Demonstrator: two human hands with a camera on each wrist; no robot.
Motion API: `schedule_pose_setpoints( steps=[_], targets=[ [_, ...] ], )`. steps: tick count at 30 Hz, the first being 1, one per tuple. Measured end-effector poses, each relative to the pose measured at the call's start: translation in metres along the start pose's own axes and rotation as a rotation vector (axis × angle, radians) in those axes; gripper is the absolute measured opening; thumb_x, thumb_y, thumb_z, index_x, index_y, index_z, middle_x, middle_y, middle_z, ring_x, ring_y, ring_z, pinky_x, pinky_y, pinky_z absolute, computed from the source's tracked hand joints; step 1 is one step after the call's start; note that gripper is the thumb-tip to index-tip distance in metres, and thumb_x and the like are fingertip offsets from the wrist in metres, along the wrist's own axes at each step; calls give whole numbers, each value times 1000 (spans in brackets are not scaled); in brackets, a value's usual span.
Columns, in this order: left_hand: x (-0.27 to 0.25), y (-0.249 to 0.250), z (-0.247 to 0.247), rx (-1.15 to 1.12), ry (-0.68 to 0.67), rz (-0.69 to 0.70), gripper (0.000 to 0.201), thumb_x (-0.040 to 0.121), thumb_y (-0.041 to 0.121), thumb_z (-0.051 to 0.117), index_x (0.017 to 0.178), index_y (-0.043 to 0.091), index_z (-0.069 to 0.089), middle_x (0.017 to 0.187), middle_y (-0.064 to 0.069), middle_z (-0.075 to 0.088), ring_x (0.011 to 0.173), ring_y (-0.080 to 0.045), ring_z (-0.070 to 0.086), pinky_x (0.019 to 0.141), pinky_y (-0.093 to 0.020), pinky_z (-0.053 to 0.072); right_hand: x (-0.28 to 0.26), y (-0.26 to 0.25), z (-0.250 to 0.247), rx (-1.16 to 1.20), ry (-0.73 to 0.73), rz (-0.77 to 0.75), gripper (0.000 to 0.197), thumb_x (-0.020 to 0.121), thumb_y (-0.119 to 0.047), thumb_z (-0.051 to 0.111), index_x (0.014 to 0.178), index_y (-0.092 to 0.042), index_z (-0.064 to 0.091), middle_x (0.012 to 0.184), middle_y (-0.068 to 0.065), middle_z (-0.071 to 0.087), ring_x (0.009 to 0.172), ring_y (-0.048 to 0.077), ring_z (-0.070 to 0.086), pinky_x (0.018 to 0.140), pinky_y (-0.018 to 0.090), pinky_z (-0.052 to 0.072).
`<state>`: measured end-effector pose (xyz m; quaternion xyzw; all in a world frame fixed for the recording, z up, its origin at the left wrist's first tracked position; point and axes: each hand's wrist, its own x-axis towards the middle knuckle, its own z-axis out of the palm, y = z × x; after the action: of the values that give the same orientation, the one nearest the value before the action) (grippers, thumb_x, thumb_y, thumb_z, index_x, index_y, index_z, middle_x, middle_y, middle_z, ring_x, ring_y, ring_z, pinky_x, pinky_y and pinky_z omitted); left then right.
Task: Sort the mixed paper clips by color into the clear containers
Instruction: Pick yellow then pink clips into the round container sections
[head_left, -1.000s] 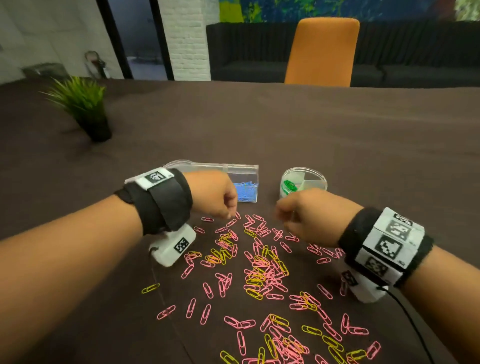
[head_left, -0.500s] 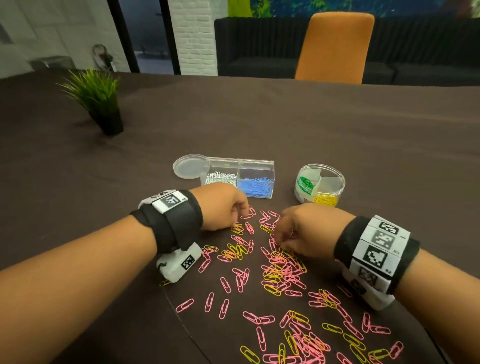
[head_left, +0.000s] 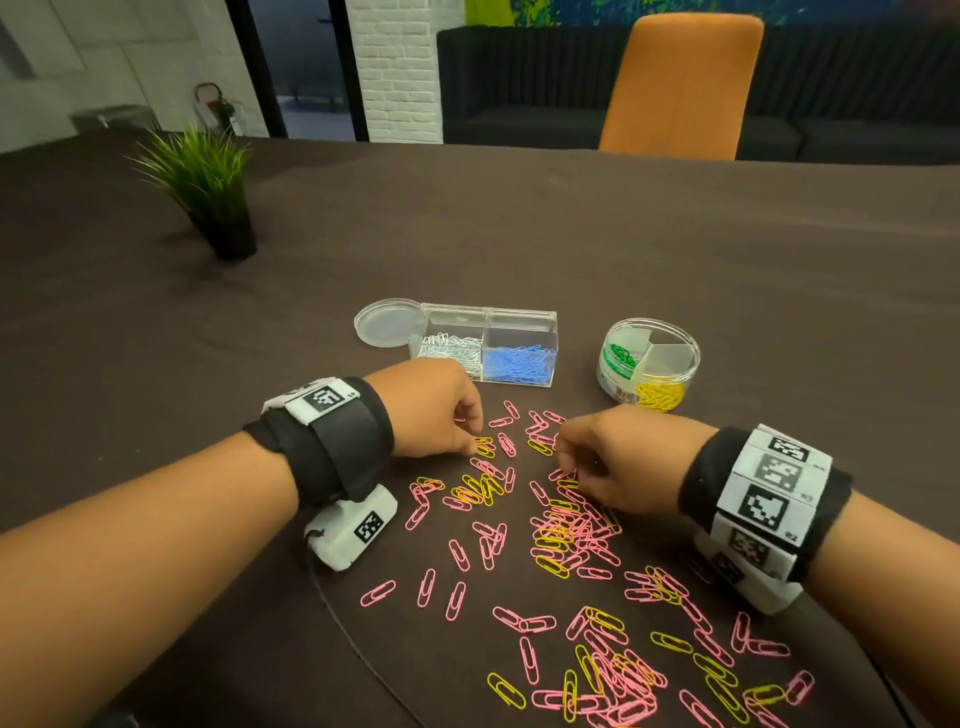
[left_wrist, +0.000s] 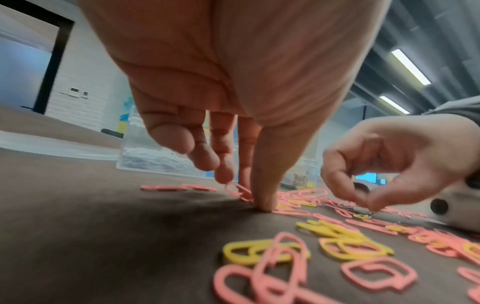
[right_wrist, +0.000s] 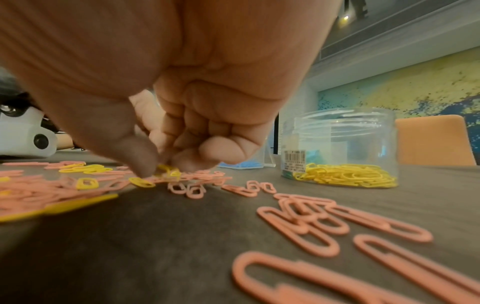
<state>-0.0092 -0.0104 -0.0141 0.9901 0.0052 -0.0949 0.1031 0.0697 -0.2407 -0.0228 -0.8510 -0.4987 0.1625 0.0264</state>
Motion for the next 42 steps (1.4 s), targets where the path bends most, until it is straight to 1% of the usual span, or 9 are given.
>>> schedule_pose_setpoints(
  steps=[7, 10, 12, 16, 25, 30, 34, 38, 42],
  targets=[
    [3, 6, 4, 130, -21, 24, 9, 89, 32, 66, 86, 25, 70, 90, 9, 66, 81, -11, 60, 66, -26, 46, -9, 9, -11, 313, 254, 68, 26, 88, -5, 50, 93, -30, 57, 84, -7, 63, 76, 11, 62, 72, 26, 53],
    [-2, 0, 1, 25, 29, 12, 7, 85, 28, 66, 82, 23, 69, 85, 10, 68, 78, -8, 61, 71, -26, 51, -6, 9, -15, 281, 169, 140, 33, 88, 1, 42, 95, -24, 62, 96, -3, 62, 86, 16, 60, 80, 27, 51],
    [-4, -5, -3, -78, 51, -16, 5, 82, 26, 69, 79, 22, 69, 81, 12, 70, 74, -4, 62, 70, -24, 52, -1, 3, -11, 177, 41, 122, 23, 91, -7, 46, 93, -22, 64, 97, -1, 62, 88, 18, 59, 82, 31, 51],
    [-5, -9, -6, -138, 52, -37, 6, 79, 25, 75, 76, 21, 71, 76, 15, 71, 70, -1, 63, 67, -22, 53, 5, -10, -3, 32, -71, 81, 9, 91, -31, 64, 84, -26, 60, 83, -7, 61, 75, 11, 55, 67, 25, 45],
    [0, -7, -1, -1, -13, -30, 11, 84, 35, 73, 91, 26, 73, 83, 13, 67, 78, -6, 63, 76, -25, 52, 1, -8, -5, -16, -81, 64, 14, 91, -28, 57, 78, -28, 53, 82, -4, 62, 76, 17, 57, 69, 26, 48],
    [3, -5, 0, 2, -65, 4, 4, 85, 28, 71, 85, 25, 73, 75, 13, 67, 70, -2, 60, 69, -22, 49, 4, -1, -19, 365, 153, 102, 15, 86, -9, 55, 86, -24, 56, 74, -4, 63, 66, 10, 58, 64, 26, 53],
    [-1, -4, 0, 12, -47, 25, 11, 85, 19, 62, 88, 25, 71, 80, 13, 67, 72, -3, 60, 65, -18, 48, 23, -6, -27, 599, 51, 198, 24, 88, 1, 42, 82, -15, 59, 59, -7, 54, 45, 3, 43, 43, 15, 35],
    [-5, -3, 2, -14, -79, 80, 11, 84, 30, 72, 95, 31, 72, 88, 14, 64, 79, -2, 59, 69, -20, 48, 43, -17, -25, 314, -15, 224, 18, 93, -25, 55, 75, -23, 55, 75, -6, 56, 66, 8, 51, 63, 24, 44],
    [-7, -6, 4, 55, -77, 103, 10, 85, 39, 71, 90, 30, 72, 90, 13, 62, 82, -5, 58, 71, -27, 49, 51, -28, -17, -113, -52, 230, 24, 88, -39, 65, 98, -17, 67, 95, 1, 66, 88, 20, 63, 75, 30, 52]
  ],
)
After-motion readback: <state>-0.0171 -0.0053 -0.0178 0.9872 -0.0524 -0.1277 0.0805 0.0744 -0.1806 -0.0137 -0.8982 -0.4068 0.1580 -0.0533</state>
